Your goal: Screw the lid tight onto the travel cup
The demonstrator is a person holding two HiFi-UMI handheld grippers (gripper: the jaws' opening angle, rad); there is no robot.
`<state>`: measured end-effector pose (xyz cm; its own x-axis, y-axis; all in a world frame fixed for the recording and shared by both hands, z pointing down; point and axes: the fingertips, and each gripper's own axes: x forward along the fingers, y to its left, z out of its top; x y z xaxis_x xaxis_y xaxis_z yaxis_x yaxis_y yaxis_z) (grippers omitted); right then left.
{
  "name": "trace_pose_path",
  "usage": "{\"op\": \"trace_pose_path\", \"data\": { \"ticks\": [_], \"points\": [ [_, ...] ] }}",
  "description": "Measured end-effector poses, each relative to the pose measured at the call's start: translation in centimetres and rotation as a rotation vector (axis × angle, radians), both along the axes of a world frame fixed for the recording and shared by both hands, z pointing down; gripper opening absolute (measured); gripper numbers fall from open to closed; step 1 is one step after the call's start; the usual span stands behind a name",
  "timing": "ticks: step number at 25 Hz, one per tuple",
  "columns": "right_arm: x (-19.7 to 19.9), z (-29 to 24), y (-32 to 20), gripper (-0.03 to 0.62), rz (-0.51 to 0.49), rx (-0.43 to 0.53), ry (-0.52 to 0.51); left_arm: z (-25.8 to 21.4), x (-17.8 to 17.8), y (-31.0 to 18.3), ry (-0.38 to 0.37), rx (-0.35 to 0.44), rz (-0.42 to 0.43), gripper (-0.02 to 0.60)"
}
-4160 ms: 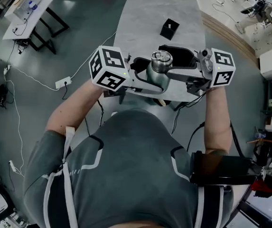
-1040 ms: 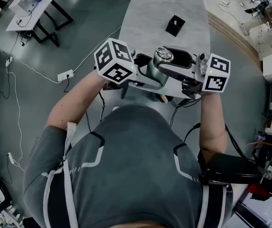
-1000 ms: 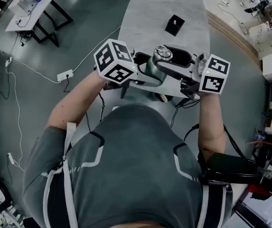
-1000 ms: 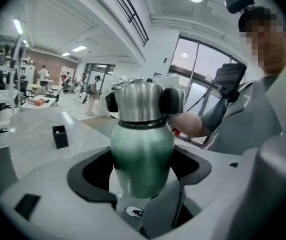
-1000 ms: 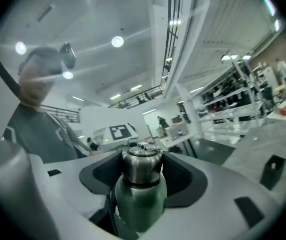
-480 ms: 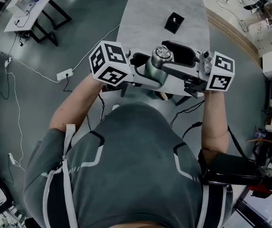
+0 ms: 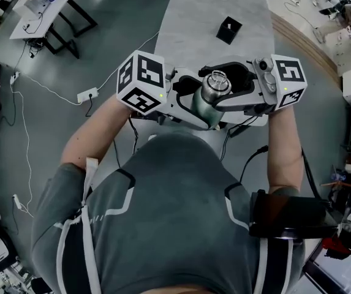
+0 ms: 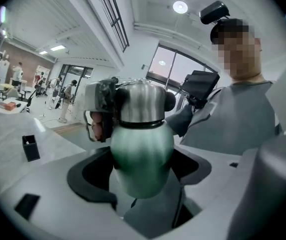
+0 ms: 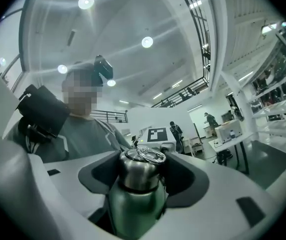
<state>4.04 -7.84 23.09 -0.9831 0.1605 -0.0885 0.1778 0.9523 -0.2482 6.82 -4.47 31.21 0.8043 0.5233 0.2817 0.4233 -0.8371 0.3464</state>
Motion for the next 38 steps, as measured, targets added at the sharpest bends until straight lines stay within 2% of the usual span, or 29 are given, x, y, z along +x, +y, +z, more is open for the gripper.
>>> {"op": "trace_pose_path", "data": {
  "ticks": [2, 4, 6, 9, 11, 14, 16, 19, 24, 28, 30, 32, 33, 34, 36, 38],
  "points": [
    [0.3, 0.2, -0.6, 0.288, 0.052, -0.032, -0.025, 0.2, 0.1, -0.5, -0.006, -0.009, -0.031, 0.367],
    [0.6, 0.7, -1.6, 0.287, 0.151, -0.053, -0.018, 0.8, 0.4, -1.4, -0.022, -0.007, -0.086, 0.367],
    [0.9, 2.0, -3.1, 0.285, 0.297, -0.057, 0.046, 2.1, 0.7, -2.8, -0.065, 0.021, -0.163, 0.365],
    [1.4, 4.7, -5.4, 0.285, 0.559, -0.029, 0.216, 4.8, 0.9, -5.2, -0.172, 0.095, -0.281, 0.365],
    [1.5, 5.9, -6.0, 0.285, 0.681, -0.025, 0.285, 6.0, 0.9, -5.9, -0.222, 0.132, -0.310, 0.367],
    [1.8, 5.8, -6.2, 0.286, 0.746, -0.071, 0.260, 5.8, 1.2, -5.7, -0.194, 0.086, -0.293, 0.367],
    [1.9, 5.2, -5.7, 0.288, 0.710, -0.064, 0.227, 5.1, 1.1, -5.0, -0.146, 0.035, -0.248, 0.365],
    [2.0, 3.6, -4.2, 0.328, 0.574, -0.003, 0.154, 3.6, 0.7, -3.1, -0.096, -0.015, -0.149, 0.367],
    [2.5, 0.7, -1.2, 0.339, 0.209, -0.065, -0.064, -0.9, -0.3, 0.0, 0.022, -0.092, 0.021, 0.367],
    [1.5, -1.2, 0.9, 0.337, -0.013, -0.045, -0.150, -2.4, -0.7, 1.4, 0.041, -0.086, 0.098, 0.367],
    [0.9, -1.9, 1.6, 0.336, -0.083, -0.038, -0.169, -2.3, -0.7, 1.7, 0.033, -0.084, 0.110, 0.367],
    [0.3, -2.0, 1.7, 0.333, -0.106, -0.039, -0.163, -2.0, -0.7, 1.9, 0.022, -0.083, 0.111, 0.367],
    [0.2, -1.9, 1.6, 0.285, -0.102, -0.045, -0.160, -1.7, -0.6, 1.8, 0.016, -0.078, 0.105, 0.367],
    [0.1, -1.7, 1.3, 0.279, -0.087, -0.056, -0.156, -1.4, -0.5, 1.7, 0.007, -0.068, 0.090, 0.367],
    [0.4, -1.0, 0.5, 0.279, -0.014, -0.082, -0.135, -0.5, 0.1, 1.1, -0.022, -0.045, 0.037, 0.367],
    [1.1, 0.2, -0.4, 0.279, 0.103, -0.087, -0.080, 0.8, 0.9, 0.2, -0.066, -0.020, -0.033, 0.367]
  ]
}}
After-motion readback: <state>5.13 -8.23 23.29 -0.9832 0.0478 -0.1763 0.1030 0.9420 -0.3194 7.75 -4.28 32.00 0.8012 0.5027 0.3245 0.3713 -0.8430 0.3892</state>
